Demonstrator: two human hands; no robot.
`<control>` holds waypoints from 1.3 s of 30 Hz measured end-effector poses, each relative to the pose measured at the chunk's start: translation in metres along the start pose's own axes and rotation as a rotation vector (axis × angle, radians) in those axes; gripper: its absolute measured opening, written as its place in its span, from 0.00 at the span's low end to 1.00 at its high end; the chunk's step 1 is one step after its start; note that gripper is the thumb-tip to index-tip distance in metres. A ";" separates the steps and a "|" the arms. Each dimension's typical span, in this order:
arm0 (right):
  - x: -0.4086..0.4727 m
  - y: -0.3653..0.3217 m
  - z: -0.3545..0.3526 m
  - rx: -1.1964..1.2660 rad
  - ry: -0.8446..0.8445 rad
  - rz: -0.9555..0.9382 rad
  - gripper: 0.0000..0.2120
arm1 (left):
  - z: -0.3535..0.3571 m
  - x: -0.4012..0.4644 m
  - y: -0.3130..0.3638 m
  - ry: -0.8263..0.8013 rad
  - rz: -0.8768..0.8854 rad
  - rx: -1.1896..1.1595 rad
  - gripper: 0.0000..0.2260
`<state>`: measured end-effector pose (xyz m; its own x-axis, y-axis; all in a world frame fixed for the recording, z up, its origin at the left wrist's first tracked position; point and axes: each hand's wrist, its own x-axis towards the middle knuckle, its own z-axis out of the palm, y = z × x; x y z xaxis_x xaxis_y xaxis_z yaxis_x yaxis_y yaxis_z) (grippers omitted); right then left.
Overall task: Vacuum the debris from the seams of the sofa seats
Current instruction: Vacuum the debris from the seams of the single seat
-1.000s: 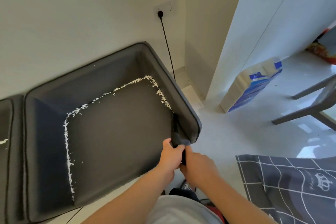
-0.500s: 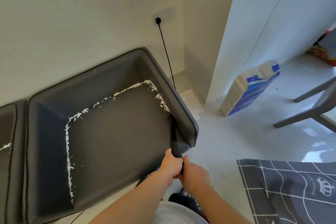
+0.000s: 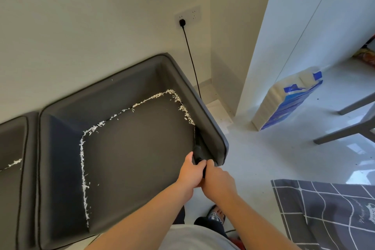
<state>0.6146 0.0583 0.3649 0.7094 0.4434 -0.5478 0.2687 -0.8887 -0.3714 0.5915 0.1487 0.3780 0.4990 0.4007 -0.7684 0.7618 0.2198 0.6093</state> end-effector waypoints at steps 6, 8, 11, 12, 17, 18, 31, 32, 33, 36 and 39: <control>0.020 -0.018 -0.008 -0.054 -0.053 0.004 0.22 | -0.020 0.017 0.014 -0.022 -0.071 -0.039 0.28; 0.025 -0.023 -0.013 -0.068 -0.060 -0.001 0.22 | -0.021 0.020 0.017 -0.027 -0.075 -0.040 0.27; 0.027 -0.031 -0.021 -0.078 -0.067 0.021 0.21 | -0.023 0.025 0.019 -0.039 -0.051 -0.036 0.28; 0.027 -0.034 -0.023 -0.080 -0.070 0.031 0.21 | -0.025 0.025 0.020 -0.054 -0.044 -0.030 0.29; 0.027 -0.055 -0.035 -0.074 -0.038 0.073 0.20 | -0.047 0.027 0.034 -0.107 0.007 0.002 0.28; 0.031 -0.062 -0.036 -0.069 -0.031 0.079 0.19 | -0.053 0.030 0.038 -0.117 0.014 0.016 0.29; 0.070 -0.132 -0.033 -0.011 -0.110 0.242 0.26 | -0.116 0.070 0.061 -0.208 -0.060 0.045 0.27; 0.070 -0.135 -0.034 -0.009 -0.105 0.244 0.25 | -0.119 0.069 0.063 -0.210 -0.050 0.043 0.26; 0.070 -0.139 -0.036 -0.014 -0.101 0.245 0.24 | -0.121 0.068 0.065 -0.211 -0.043 0.046 0.26; 0.073 -0.151 -0.039 -0.039 -0.091 0.242 0.23 | -0.131 0.068 0.071 -0.199 -0.017 0.039 0.26; 0.084 -0.164 -0.036 -0.047 -0.077 0.235 0.23 | -0.143 0.076 0.077 -0.187 0.007 0.043 0.27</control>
<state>0.6536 0.2371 0.4067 0.7046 0.2301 -0.6712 0.1337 -0.9721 -0.1928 0.6289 0.3232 0.3949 0.5696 0.2292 -0.7893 0.7729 0.1774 0.6092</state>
